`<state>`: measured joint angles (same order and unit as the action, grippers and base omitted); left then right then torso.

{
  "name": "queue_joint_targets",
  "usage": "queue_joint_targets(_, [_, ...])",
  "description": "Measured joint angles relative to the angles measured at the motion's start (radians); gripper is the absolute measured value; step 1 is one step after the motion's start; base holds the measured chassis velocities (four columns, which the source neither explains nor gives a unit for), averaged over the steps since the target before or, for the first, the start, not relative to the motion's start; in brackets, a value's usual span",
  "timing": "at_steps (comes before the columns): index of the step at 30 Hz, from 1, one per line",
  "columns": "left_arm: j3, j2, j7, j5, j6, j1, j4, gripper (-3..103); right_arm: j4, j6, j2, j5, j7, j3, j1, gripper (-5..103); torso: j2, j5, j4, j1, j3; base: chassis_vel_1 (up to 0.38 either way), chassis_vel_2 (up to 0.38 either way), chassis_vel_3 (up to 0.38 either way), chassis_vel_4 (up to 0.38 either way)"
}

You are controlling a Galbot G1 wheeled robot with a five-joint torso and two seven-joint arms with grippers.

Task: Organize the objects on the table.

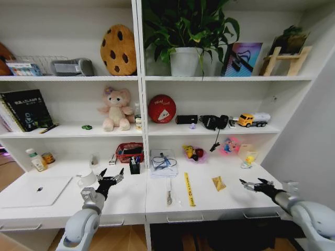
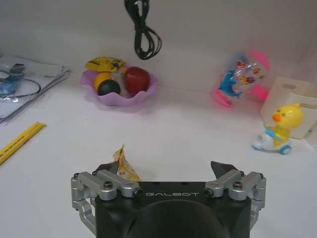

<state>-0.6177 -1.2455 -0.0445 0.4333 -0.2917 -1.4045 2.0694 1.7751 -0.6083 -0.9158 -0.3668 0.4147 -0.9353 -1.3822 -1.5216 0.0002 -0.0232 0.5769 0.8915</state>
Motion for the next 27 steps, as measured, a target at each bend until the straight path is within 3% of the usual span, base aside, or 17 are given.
queue_joint_targets(4, [0.000, 0.000, 0.000, 0.000, 0.000, 0.000, 0.000, 100, -0.048, -0.021, 0.009, 0.005, 0.003, 0.076, 0.082, 100, 0.000, -0.0002, 0.0002, 0.000, 0.000, 0.000, 0.000, 0.000, 0.000])
queue_joint_targets(10, [0.000, 0.000, 0.000, 0.000, 0.000, 0.000, 0.000, 100, -0.113, -0.065, -0.006, -0.045, -0.056, 0.163, 0.189, 100, 0.000, -0.0003, 0.0002, 0.000, 0.000, 0.000, 0.000, 0.000, 0.000])
queue_joint_targets(13, [0.000, 0.000, 0.000, 0.000, 0.000, 0.000, 0.000, 100, -0.125, -0.080, -0.012, -0.094, -0.102, 0.194, 0.208, 100, 0.000, -0.0002, 0.0000, 0.000, 0.000, 0.000, 0.000, 0.000, 0.000])
queue_joint_targets(23, [0.000, 0.000, 0.000, 0.000, 0.000, 0.000, 0.000, 100, -0.165, -0.104, -0.031, -0.108, -0.139, 0.266, 0.260, 99, 0.000, -0.0002, 0.0002, 0.000, 0.000, 0.000, 0.000, 0.000, 0.000])
queue_joint_targets(27, [0.000, 0.000, 0.000, 0.000, 0.000, 0.000, 0.000, 100, -0.169, -0.123, -0.040, -0.107, -0.144, 0.272, 0.266, 90, 0.000, -0.0002, 0.0001, 0.000, 0.000, 0.000, 0.000, 0.000, 0.000])
